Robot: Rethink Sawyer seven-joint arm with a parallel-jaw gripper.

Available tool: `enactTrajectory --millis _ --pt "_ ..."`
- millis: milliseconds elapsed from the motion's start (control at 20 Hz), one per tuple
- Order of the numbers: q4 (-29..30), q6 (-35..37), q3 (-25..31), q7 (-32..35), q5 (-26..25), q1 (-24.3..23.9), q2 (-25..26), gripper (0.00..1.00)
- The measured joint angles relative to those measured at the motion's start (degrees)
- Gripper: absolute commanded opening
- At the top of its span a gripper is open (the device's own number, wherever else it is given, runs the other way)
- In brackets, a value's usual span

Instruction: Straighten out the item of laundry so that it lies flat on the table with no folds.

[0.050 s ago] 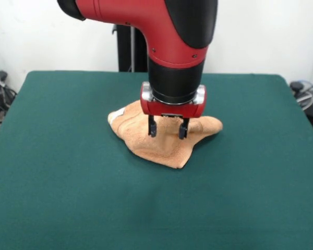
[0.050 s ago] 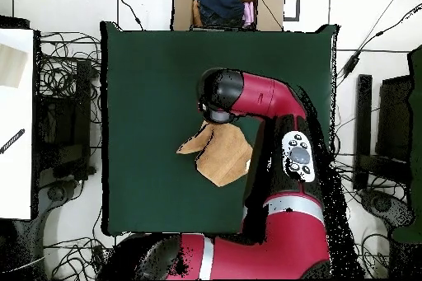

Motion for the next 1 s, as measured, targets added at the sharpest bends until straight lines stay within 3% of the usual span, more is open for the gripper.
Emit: enactTrajectory --millis 1000 --pt "6.19 -2.91 0.00 0.00 0.01 -0.52 -2.69 1.00"
